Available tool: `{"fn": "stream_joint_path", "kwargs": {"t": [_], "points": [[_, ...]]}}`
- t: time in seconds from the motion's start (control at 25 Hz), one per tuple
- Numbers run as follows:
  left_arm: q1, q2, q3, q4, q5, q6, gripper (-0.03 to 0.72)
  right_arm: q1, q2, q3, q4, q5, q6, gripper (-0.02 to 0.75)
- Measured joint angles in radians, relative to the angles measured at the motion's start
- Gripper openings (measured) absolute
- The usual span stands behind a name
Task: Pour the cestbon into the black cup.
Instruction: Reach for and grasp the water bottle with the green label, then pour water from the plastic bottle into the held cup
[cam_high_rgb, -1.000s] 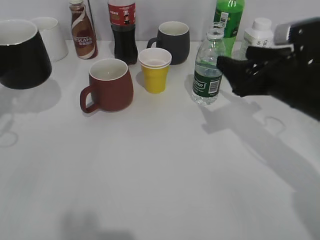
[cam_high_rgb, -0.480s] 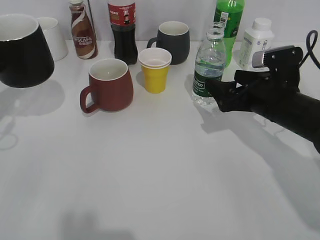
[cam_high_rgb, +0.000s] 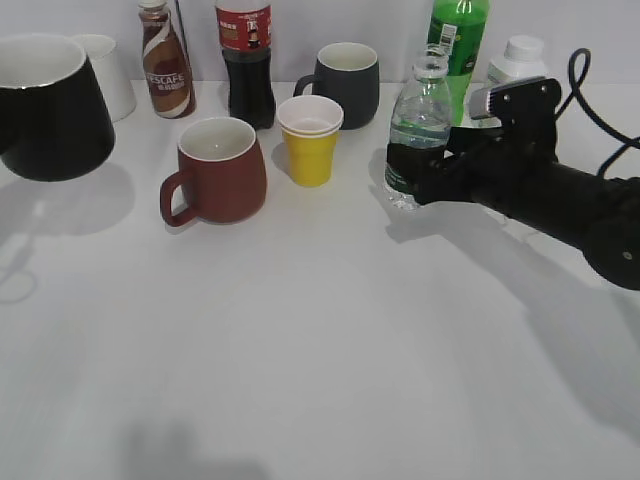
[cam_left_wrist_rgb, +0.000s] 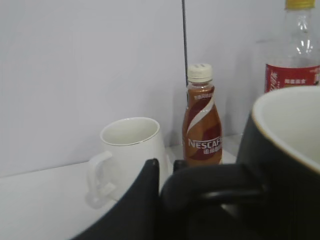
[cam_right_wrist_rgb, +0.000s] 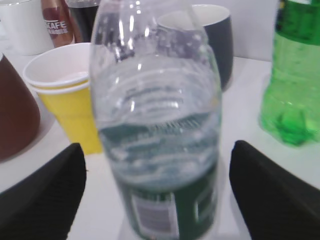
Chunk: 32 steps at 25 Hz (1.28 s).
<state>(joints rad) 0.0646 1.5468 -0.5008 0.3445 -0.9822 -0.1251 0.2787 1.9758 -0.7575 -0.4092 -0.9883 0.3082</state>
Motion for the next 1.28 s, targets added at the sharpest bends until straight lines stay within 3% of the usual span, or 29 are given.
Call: {"fn": "stream_joint_path", "kwargs": {"t": [0.2,0.28,0.36,0.64,0.76,0.96,1.12,1.28], "points": [[0.0,0.0,0.0,0.06,0.0,0.0,0.048,0.013,0.07,-0.097,-0.027,0.028,0.039,0.663],[0.0,0.0,0.0,0.078,0.0,-0.005,0.048,0.025,0.085,-0.121,-0.033,0.039,0.046,0.586],[0.0,0.0,0.0,0.088,0.001,-0.021,0.047,0.029,0.09,-0.13,-0.054,0.041,0.047,0.459],[-0.027,-0.002,0.0,0.251,0.007,-0.123,0.047,0.032,0.036,-0.128,-0.203,0.096,0.048,0.451],[-0.107,-0.023,0.0,0.279,0.057,-0.146,0.047,0.043,-0.076,-0.128,-0.247,0.215,0.022,0.451],[-0.303,-0.035,0.0,0.254,0.128,-0.15,0.047,0.113,-0.262,-0.135,-0.252,0.431,-0.203,0.452],[-0.437,-0.035,0.0,0.193,0.148,-0.15,0.047,0.18,-0.329,-0.151,-0.268,0.488,-0.39,0.452],[-0.517,-0.036,0.0,0.157,0.192,-0.15,0.047,0.23,-0.346,-0.167,-0.279,0.516,-0.584,0.452]]}}
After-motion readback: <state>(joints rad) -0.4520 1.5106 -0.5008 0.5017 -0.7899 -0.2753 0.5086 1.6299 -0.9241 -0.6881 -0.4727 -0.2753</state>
